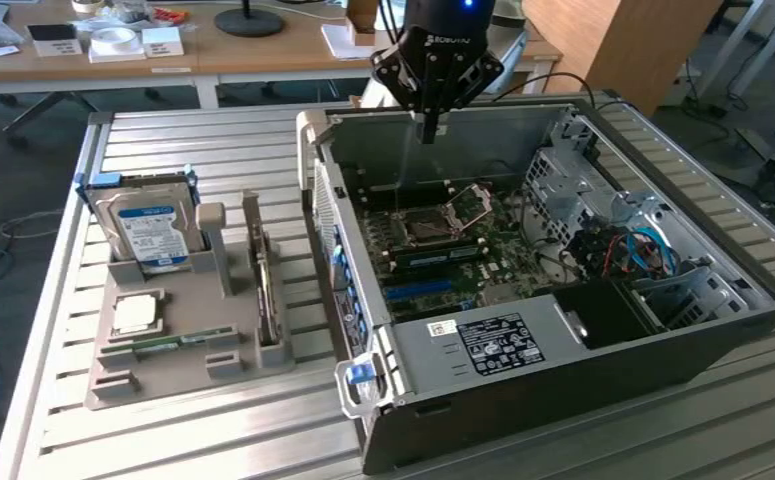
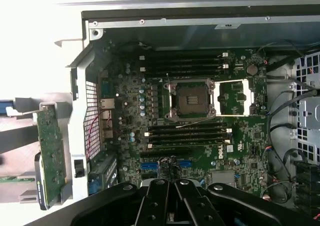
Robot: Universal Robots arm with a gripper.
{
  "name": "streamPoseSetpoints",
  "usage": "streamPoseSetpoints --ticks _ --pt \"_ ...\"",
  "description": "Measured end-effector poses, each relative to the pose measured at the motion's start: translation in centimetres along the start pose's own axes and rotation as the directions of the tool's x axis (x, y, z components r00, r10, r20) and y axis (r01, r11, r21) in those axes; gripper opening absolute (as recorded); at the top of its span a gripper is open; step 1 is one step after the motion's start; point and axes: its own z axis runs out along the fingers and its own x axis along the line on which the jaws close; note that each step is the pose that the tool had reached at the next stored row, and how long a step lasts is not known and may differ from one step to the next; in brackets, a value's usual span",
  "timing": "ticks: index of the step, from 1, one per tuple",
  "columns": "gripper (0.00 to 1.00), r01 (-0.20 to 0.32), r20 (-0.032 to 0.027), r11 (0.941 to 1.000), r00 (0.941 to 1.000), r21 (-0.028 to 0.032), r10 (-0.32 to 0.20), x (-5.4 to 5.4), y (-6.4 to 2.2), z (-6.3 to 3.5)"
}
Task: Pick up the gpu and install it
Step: 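Reach for the gpu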
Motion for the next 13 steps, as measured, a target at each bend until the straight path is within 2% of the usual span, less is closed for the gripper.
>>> streamPoseSetpoints --ticks 6,13 --pt "0.11 0.000 0.0001 1.0000 1.0000 -0.0001 0.000 0.7 -0.05 0.01" --pt "0.11 0.000 0.0001 1.0000 1.0000 -0.0001 0.000 2.0 -0.15 0.01"
